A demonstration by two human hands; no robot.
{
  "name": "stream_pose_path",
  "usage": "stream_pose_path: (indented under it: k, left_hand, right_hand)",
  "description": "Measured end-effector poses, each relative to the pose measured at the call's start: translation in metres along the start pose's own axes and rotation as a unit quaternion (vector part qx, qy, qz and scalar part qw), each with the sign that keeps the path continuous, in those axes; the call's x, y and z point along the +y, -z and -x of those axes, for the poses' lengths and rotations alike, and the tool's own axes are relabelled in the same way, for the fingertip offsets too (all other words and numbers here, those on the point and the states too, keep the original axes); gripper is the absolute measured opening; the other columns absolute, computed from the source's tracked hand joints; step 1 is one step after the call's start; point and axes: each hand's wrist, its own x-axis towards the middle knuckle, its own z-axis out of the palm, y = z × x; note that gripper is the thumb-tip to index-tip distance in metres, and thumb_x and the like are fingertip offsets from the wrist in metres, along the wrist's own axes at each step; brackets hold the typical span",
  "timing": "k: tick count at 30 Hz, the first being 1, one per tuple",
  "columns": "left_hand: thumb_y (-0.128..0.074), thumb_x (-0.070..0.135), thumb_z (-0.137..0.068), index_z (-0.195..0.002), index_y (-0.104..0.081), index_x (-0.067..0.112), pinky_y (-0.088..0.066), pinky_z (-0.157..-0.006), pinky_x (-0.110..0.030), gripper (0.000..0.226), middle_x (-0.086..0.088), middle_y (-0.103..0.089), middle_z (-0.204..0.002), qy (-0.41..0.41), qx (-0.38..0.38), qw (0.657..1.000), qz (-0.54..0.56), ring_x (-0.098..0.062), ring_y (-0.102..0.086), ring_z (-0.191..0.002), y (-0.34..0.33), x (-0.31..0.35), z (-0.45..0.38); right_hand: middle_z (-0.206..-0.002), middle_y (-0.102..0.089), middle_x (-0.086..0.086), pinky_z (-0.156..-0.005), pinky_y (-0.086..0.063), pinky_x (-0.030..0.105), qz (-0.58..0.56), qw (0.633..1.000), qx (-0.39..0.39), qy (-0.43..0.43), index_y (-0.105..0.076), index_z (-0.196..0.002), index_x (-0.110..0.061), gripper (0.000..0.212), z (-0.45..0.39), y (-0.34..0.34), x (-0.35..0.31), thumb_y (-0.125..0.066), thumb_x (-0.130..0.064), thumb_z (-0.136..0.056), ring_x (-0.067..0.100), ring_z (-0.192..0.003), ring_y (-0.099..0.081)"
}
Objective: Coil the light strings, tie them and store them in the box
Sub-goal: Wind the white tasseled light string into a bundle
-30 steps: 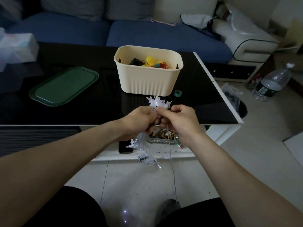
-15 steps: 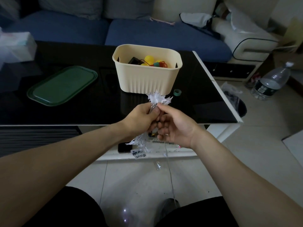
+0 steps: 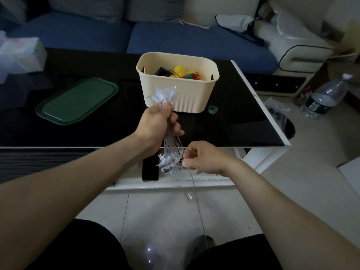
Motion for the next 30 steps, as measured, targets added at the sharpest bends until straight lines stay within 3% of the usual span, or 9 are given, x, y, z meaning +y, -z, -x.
stream_pose_path:
  k: [5,9,14,17,19,20,25,30]
  left_hand:
    - [-0.031,0.023,-0.108,-0.080,-0.040,0.017,-0.033,-0.046,-0.025,0.030,0.004,-0.036,-0.058,-0.009,0.035,0.999,-0.019,-0.010,-0.030,-0.046,0.006,0.002,-0.004]
    - [-0.027,0.022,-0.109,-0.078,-0.038,0.017,-0.025,-0.044,-0.024,0.033,0.002,-0.032,-0.059,-0.021,0.060,0.998,-0.016,-0.010,-0.025,-0.046,0.007,0.005,-0.006]
    - [-0.026,0.024,-0.109,-0.080,-0.038,0.018,-0.024,-0.042,-0.023,0.032,0.002,-0.031,-0.060,-0.033,0.101,0.994,-0.007,-0.009,-0.024,-0.044,0.013,0.011,-0.011]
    - [-0.026,0.025,-0.109,-0.079,-0.038,0.017,-0.026,-0.041,-0.023,0.033,0.003,-0.032,-0.059,-0.030,0.120,0.992,-0.001,-0.009,-0.025,-0.042,0.017,0.013,-0.012]
    - [-0.026,0.025,-0.109,-0.080,-0.039,0.017,-0.027,-0.042,-0.024,0.032,0.003,-0.033,-0.059,-0.031,0.121,0.992,0.002,-0.010,-0.026,-0.043,0.016,0.013,-0.011]
    - [-0.026,0.024,-0.109,-0.080,-0.039,0.017,-0.027,-0.043,-0.024,0.032,0.003,-0.033,-0.059,-0.032,0.120,0.992,0.005,-0.010,-0.026,-0.044,0.016,0.013,-0.011]
    - [-0.026,0.024,-0.109,-0.082,-0.039,0.017,-0.026,-0.044,-0.025,0.030,0.001,-0.032,-0.061,-0.043,0.131,0.990,0.016,-0.011,-0.026,-0.044,0.017,0.014,-0.012]
    - [-0.027,0.025,-0.109,-0.084,-0.041,0.017,-0.027,-0.043,-0.026,0.030,0.003,-0.035,-0.060,-0.045,0.134,0.990,-0.004,-0.010,-0.028,-0.044,0.023,0.015,-0.012]
  right_hand:
    - [-0.100,-0.066,0.012,-0.074,-0.063,0.039,-0.124,0.988,-0.069,-0.058,-0.049,-0.109,-0.015,0.039,0.001,0.004,-0.005,-0.080,-0.013,-0.085,0.020,-0.071,-0.072]
    - [-0.079,-0.070,-0.003,-0.077,-0.060,0.033,-0.046,0.986,-0.158,-0.029,-0.063,-0.105,-0.012,0.028,0.001,0.009,0.002,-0.079,-0.006,-0.084,0.008,-0.070,-0.068]
    - [-0.098,-0.078,-0.001,-0.088,-0.054,0.035,0.100,0.980,-0.163,-0.060,-0.066,-0.103,-0.020,0.007,0.000,0.014,0.013,-0.064,-0.016,-0.098,0.015,-0.102,-0.070]
    - [-0.111,-0.075,0.005,-0.089,-0.057,0.035,0.077,0.970,-0.207,-0.101,-0.061,-0.122,-0.020,0.031,-0.001,0.013,0.017,-0.072,-0.021,-0.093,0.018,-0.105,-0.071]
    - [-0.116,-0.071,0.008,-0.085,-0.060,0.035,0.039,0.963,-0.238,-0.118,-0.054,-0.135,-0.024,0.053,-0.003,0.006,0.017,-0.078,-0.025,-0.088,0.018,-0.097,-0.072]
    - [-0.113,-0.071,0.008,-0.083,-0.060,0.035,0.042,0.961,-0.249,-0.117,-0.054,-0.136,-0.024,0.053,-0.003,0.002,0.014,-0.078,-0.027,-0.089,0.018,-0.092,-0.071]
    - [-0.091,-0.070,0.006,-0.084,-0.059,0.037,0.083,0.958,-0.256,-0.097,-0.071,-0.108,-0.008,0.022,-0.007,-0.016,0.004,-0.057,-0.025,-0.103,0.016,-0.080,-0.066]
    - [-0.082,-0.064,0.010,-0.064,-0.057,0.030,0.091,0.981,-0.129,-0.116,-0.066,-0.086,-0.008,0.027,-0.005,-0.002,0.000,-0.048,-0.014,-0.105,0.020,-0.072,-0.060]
